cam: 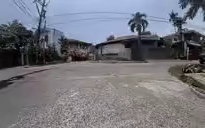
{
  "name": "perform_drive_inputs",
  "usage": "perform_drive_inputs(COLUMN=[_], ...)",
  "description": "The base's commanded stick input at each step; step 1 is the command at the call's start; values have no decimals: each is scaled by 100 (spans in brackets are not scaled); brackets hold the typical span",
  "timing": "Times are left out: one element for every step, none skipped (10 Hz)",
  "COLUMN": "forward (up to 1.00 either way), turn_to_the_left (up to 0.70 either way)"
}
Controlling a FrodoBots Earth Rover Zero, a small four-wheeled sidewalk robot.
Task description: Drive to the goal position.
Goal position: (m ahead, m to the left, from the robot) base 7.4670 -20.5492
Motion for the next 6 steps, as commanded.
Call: perform_drive_inputs(forward=[100, 100, 100, 100, 100, 100], turn_to_the_left=[0, 0, 0, 0, 0, 0])
